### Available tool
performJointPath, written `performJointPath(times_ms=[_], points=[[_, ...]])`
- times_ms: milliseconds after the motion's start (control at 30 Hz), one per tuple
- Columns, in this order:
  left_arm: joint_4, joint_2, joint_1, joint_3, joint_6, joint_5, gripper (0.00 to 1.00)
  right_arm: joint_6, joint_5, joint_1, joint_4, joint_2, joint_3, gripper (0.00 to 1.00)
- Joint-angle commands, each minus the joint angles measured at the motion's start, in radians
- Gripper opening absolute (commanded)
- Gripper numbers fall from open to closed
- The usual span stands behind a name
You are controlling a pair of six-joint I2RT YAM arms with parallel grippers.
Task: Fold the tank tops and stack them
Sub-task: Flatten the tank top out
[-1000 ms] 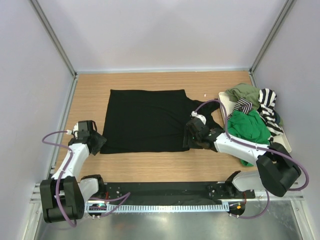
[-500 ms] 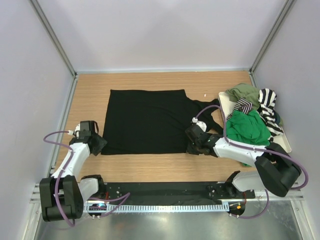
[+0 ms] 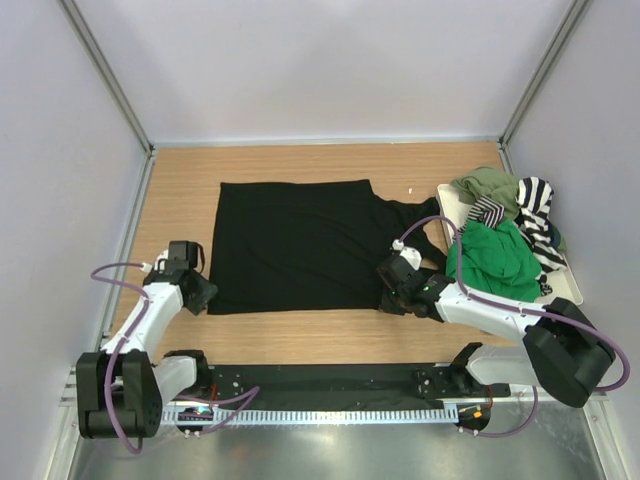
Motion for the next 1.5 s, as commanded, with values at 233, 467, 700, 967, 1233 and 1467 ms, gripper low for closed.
performJointPath(times_ms=[233,467,700,967,1233,1467], points=[[-0.175,-0.029,-0.069,0.077,-0.115,-0.08,0.43,-0.01,0.036,0.006,0.013,0.009,0.002,0.01],[-0.175,-0.019,-0.074,0.067,-0.138,-0.081,0.4,-0.014,0.033,0.006,0.022,0.006,-0.002,0.01],[-0.094,0.037,-0.076,0.023,-0.129,-0.032,0.03,-0.017,0.03,0.006,0.013,0.001,-0.004,0.01],[-0.1,0.003,-0.077,0.038,-0.103,-0.044,0.0,-0.025,0.048,0.006,-0.039,-0.037,0.017,0.01],[-0.166,-0.019,-0.077,0.17,-0.106,-0.035,0.0,-0.089,0.118,0.003,-0.123,-0.036,0.148,0.01],[-0.167,0.012,-0.077,0.233,-0.089,-0.009,0.0,-0.139,0.117,-0.004,-0.148,0.03,0.28,0.01]])
